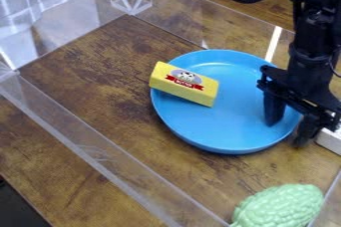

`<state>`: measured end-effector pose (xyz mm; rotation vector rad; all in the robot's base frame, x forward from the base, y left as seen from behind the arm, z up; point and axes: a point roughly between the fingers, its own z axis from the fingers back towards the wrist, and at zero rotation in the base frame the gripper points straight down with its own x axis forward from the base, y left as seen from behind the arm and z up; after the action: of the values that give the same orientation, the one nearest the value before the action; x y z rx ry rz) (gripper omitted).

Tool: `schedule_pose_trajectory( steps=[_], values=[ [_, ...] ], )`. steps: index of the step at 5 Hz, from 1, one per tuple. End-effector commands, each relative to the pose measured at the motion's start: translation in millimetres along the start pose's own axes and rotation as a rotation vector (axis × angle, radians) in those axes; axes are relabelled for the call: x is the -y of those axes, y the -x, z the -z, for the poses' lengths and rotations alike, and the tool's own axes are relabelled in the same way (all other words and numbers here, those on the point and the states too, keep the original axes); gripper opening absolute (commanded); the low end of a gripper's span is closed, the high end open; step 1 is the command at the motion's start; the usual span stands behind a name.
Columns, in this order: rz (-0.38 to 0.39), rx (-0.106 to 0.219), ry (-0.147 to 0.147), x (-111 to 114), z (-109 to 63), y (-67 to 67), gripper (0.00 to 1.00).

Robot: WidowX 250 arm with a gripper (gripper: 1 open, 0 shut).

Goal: Put the white object in the blue tray

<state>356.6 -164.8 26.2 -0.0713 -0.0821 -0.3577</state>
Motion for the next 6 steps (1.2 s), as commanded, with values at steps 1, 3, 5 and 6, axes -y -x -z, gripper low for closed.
schedule_pose_trajectory(
  steps=[1,3,5,6],
  values=[
    [0.026,0.095,0.006,10.1,-37.8,-10.0,1.0],
    [0.035,0.106,0.004,11.7,-41.7,-11.1,1.0],
    [0.04,0.118,-0.002,12.9,-42.7,-13.1,1.0],
    [0.042,0.125,-0.006,13.5,-43.8,-14.1,1.0]
  ],
)
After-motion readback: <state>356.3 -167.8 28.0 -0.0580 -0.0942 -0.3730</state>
